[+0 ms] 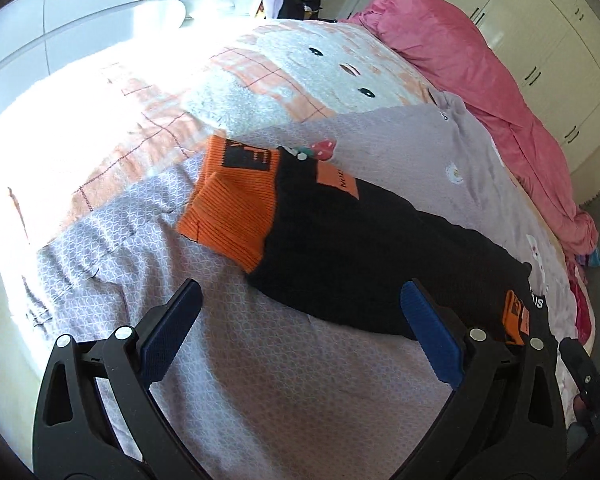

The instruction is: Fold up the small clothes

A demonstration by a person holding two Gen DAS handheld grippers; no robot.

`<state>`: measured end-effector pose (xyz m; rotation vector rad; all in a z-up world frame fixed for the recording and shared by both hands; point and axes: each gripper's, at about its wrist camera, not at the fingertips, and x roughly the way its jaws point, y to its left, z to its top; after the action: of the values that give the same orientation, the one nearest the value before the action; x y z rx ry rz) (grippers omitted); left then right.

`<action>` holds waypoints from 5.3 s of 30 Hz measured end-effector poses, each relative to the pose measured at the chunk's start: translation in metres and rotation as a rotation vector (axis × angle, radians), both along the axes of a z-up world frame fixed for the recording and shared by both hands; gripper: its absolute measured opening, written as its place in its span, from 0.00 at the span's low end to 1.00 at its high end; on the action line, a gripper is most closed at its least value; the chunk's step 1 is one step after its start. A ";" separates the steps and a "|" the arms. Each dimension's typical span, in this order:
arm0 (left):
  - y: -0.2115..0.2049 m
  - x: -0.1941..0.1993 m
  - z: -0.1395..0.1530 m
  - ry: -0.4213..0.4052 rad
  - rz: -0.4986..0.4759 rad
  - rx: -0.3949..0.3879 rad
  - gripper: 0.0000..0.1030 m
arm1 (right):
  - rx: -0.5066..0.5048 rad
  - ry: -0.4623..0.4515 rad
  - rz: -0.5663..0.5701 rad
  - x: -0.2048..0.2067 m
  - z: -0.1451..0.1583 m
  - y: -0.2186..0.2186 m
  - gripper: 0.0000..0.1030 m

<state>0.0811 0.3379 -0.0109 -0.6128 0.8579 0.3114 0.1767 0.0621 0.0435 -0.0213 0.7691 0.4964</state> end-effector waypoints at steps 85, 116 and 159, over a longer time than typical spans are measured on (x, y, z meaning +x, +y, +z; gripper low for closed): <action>-0.287 0.058 0.054 -0.176 -0.654 0.002 0.05 | 0.129 0.047 -0.582 -0.039 -0.018 -0.273 0.96; -0.223 0.040 0.045 -0.093 -0.533 0.156 0.85 | 0.120 0.191 -0.315 -0.016 -0.057 -0.162 0.96; -0.183 0.025 0.041 -0.072 -0.385 0.111 0.85 | 0.059 -0.142 -0.348 0.023 0.024 -0.211 0.07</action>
<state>0.1058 0.1553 0.0302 -0.3428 0.8632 -0.0129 0.2001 -0.1493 0.0671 0.1289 0.6022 0.1831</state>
